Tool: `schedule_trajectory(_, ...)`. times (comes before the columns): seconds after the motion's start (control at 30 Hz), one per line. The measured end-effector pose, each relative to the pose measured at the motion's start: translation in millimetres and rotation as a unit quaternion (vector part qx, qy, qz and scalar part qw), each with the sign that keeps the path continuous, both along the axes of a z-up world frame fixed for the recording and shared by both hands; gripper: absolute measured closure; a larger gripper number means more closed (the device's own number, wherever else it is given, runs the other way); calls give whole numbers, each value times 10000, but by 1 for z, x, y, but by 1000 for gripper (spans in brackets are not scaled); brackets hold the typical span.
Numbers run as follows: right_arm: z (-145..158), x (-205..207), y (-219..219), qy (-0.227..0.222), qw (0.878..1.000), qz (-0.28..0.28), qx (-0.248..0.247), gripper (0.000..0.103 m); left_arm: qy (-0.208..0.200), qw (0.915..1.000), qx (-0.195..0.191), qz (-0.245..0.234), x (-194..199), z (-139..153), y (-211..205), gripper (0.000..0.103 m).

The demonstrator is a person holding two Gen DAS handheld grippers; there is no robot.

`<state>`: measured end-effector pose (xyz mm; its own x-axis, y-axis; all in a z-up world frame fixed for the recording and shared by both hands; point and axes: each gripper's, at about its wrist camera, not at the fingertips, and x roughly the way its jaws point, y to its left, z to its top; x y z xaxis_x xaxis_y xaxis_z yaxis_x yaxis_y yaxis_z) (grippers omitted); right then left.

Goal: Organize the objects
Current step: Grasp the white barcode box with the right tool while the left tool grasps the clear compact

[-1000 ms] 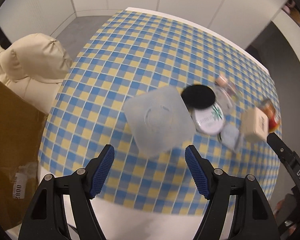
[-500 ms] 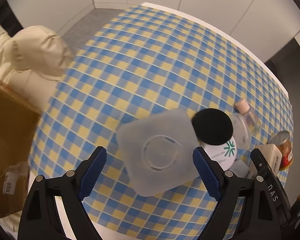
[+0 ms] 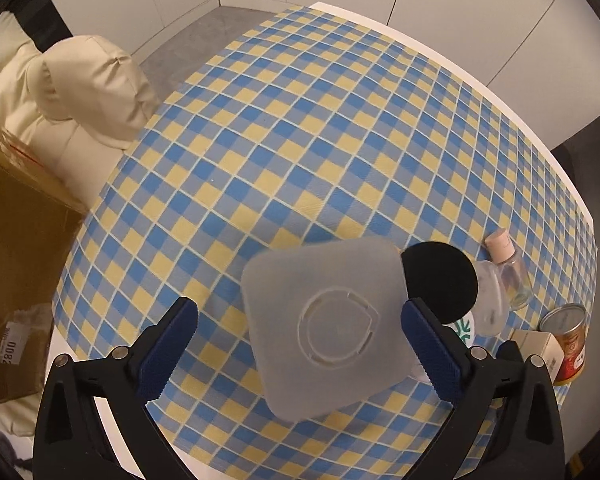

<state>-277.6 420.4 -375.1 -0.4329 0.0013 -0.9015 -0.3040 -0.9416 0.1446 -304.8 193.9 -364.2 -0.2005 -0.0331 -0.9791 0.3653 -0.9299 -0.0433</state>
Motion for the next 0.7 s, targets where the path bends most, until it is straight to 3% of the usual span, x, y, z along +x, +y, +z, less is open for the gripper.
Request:
schedule_trajectory(0.13, -1, -1, -4, 3, 10000, 20, 21, 15, 38, 9998, 114, 139, -3, 0, 0, 1)
schedule_trajectory(0.27, -2, 0, -6, 20, 10000, 42, -8, 15, -218, 9997, 75, -106, -12, -13, 11, 2)
schedule_trajectory(0.37, -3, 1, -7, 35, 10000, 53, -44, 15, -105, 9996, -70, -233, -11, -13, 17, 0)
schedule_trajectory(0.43, -3, 1, -9, 37, 10000, 51, -47, 15, -51, 9997, 112, -211, -13, -18, 14, 0)
schedule_trajectory(0.5, -4, 0, -11, 29, 10000, 55, -19, 15, -48, 9995, 259, -171, -16, -24, 8, 3)
schedule_trajectory(0.53, -4, 0, -13, 23, 10000, 66, 7, 16, -43, 9996, 136, -232, -17, -24, 9, 6)
schedule_trajectory(0.57, -4, 0, -14, 17, 10000, 68, 41, 23, -7, 9995, 19, -318, -18, -23, 10, 13)
schedule_trajectory(0.6, -4, 0, -16, 15, 9999, 62, 145, 37, 60, 9990, -143, -427, -18, -22, 12, 18)
schedule_trajectory(0.67, -3, 0, -19, 14, 9994, 57, 349, 48, 142, 9980, -175, -582, -17, -21, 13, 20)
schedule_trajectory(0.7, -3, 0, -19, 13, 9993, 72, 366, 49, 187, 9972, -222, -683, -17, -21, 14, 20)
